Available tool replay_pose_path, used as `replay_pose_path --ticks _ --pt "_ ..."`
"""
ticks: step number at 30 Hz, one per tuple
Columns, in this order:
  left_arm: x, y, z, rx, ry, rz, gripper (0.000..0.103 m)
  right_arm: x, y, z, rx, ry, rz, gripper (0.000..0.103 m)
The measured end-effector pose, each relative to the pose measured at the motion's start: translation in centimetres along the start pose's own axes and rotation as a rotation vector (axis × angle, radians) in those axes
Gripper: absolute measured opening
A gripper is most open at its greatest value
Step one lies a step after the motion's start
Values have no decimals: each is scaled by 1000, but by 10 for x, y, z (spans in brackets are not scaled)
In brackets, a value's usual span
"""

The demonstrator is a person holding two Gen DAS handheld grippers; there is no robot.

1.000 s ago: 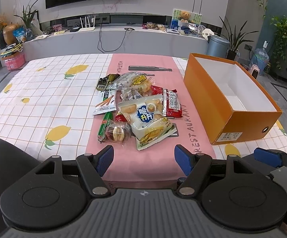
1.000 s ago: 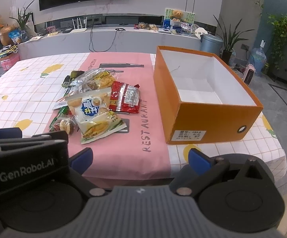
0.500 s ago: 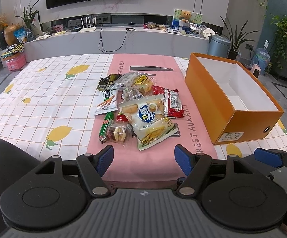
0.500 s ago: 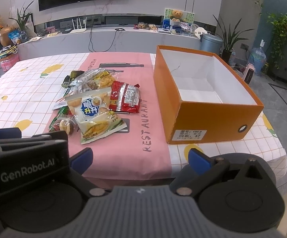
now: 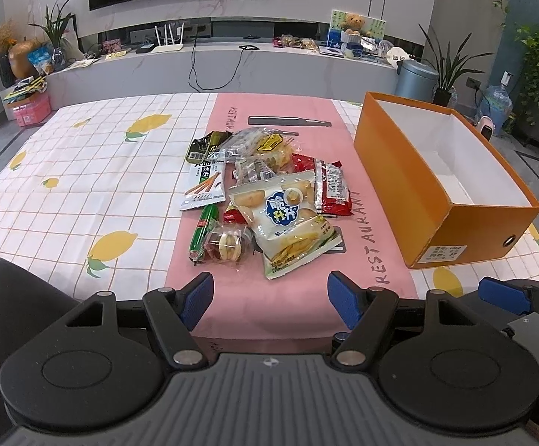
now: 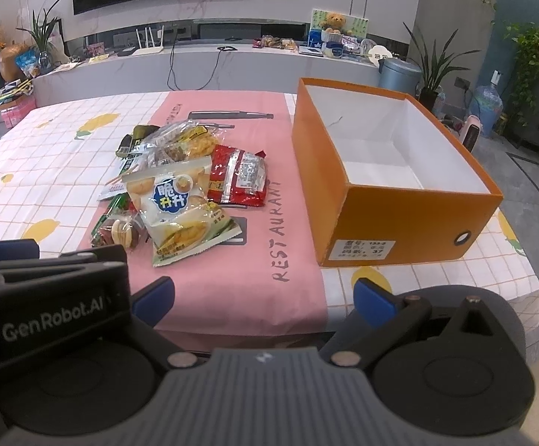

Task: Organize snacks
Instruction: 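Reach the right gripper to the white-blue potato-stick bag and grasp it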

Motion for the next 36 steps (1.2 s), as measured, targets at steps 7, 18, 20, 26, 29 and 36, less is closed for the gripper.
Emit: replay_pose_path --ticks 7,18,20,26,29,36 --pt "9 -9 15 12 -31 -22 82 11 -11 16 -4 -27 -25 100" --pt "35 -35 58 1 -50 -25 82 38 -28 63 60 -5 -80 100" --pt "35 -38 67 10 -31 8 82 36 -27 75 67 34 -85 100" --pt "32 -49 98 -9 -83 41 83 25 -28 111 83 68 -107 100" --pt "31 -54 105 -23 -100 24 83 21 -27 122 140 79 -87 100" --pt "37 -66 115 13 -104 36 83 26 -50 148 252 107 -129 100"
Point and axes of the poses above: each gripper's, at about its wrist camera, not at the fingertips, and z roughly the way its jaws point, y to its right, x to its top, the point moved 1 cm from there along z, roughly the way its jaws point
